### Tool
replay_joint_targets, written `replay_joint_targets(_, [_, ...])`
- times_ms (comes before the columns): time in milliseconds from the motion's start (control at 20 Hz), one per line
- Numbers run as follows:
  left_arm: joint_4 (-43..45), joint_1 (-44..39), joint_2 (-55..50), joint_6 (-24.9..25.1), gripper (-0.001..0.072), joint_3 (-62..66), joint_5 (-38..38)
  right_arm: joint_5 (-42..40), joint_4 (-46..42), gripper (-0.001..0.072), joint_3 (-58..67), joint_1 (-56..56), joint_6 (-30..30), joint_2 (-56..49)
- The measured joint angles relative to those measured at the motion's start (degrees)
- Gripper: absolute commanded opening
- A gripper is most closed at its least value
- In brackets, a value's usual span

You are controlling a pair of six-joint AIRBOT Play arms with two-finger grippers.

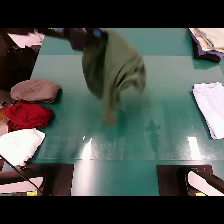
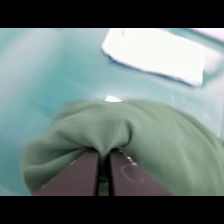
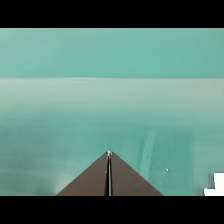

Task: Fold the shirts.

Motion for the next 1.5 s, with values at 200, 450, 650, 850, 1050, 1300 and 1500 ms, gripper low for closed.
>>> replay_joint_targets(200, [5.5, -1.6, -5.3, -5.2, 0.0553, -5.8, 0.2, 2.1, -0.1, 0.0019, 1.0, 0.0, 0.0, 0.0])
replay_joint_targets(450, [12.5, 2.5, -7.9, -13.8, 0.0551, -8.1, -4.8, 3.6, -0.2, 0.0019, 1.3, 0.0, -0.8, 0.0])
replay_joint_targets(650, [13.9, 8.1, -4.6, -17.7, 0.0551, -16.2, -11.2, 4.0, -0.3, 0.0019, 1.4, 0.0, -1.6, 0.0])
replay_joint_targets(850, [14.1, 9.9, 4.2, -18.6, 0.0552, -36.5, -9.7, 4.1, -0.3, 0.0019, 1.4, 0.0, -1.8, 0.0])
replay_joint_targets(1050, [13.3, 10.4, 13.0, -19.1, 0.0552, -57.1, -3.8, 4.3, -0.3, 0.0019, 1.4, 0.0, -1.9, 0.0])
replay_joint_targets(1300, [4.6, 10.5, 16.9, -17.6, 0.0552, -73.7, 5.6, 4.4, -0.3, 0.0019, 1.4, 0.0, -2.0, 0.0])
replay_joint_targets(1500, [-0.8, 9.3, 17.6, -16.2, 0.0552, -79.1, 12.8, 4.5, -0.2, 0.0019, 1.4, 0.0, -1.9, 0.0])
